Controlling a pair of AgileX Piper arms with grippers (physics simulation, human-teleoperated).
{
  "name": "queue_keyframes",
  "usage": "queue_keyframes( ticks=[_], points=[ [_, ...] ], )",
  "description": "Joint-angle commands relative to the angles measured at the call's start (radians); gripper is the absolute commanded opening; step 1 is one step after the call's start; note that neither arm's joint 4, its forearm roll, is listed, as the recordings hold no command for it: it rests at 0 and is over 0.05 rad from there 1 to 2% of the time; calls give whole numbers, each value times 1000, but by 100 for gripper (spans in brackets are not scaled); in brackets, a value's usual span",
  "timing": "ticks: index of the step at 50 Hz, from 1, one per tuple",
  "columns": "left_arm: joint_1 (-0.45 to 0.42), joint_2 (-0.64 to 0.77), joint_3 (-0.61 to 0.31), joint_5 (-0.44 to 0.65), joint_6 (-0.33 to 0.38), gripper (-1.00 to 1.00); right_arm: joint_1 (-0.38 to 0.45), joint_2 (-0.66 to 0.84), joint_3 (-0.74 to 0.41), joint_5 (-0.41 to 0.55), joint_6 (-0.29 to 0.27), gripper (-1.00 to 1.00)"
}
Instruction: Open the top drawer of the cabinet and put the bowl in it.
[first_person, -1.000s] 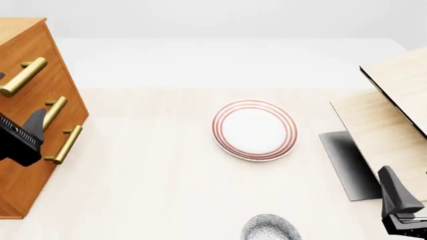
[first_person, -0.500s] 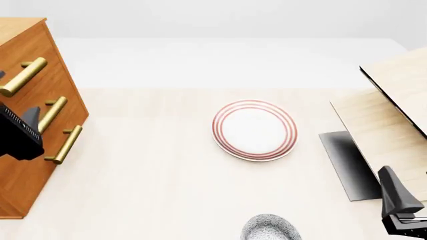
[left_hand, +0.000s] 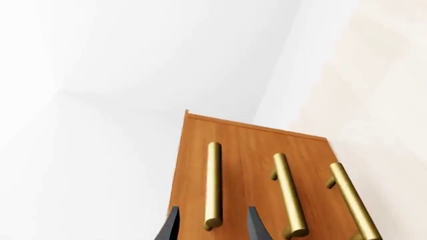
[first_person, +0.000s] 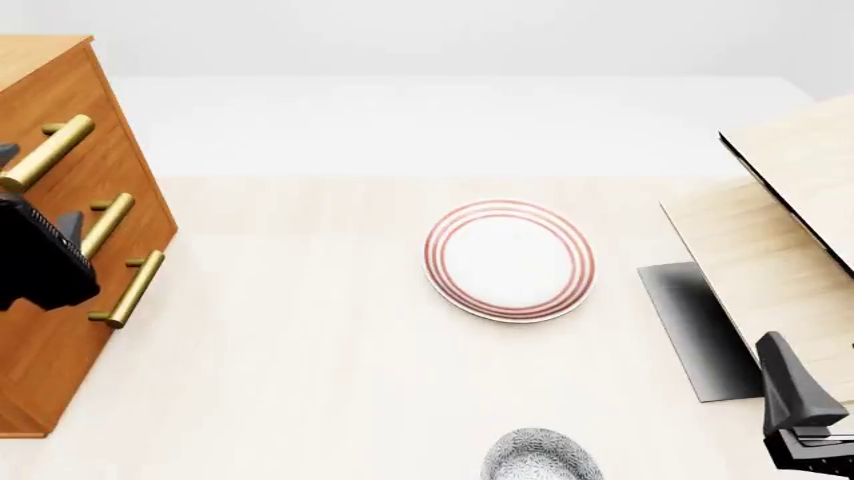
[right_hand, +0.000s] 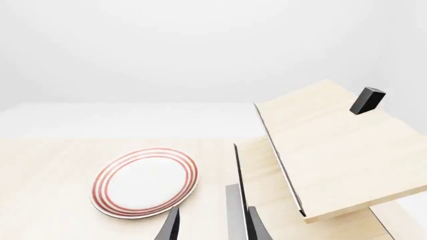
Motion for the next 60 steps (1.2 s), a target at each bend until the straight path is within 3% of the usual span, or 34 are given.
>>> queue_keyframes(
  ticks=[1, 8, 25, 60],
  points=[
    [13, 77, -11, -61, 1, 100, -1, -1, 1, 0, 0, 100],
    [40, 110, -9, -104, 7, 100, -1, -1, 1, 0, 0, 100],
    [77, 109, -47, -82, -10, 100, 0, -1, 1, 0, 0, 100],
    [116, 321, -81, -239, -3, 100, 0, -1, 1, 0, 0, 100]
  ],
)
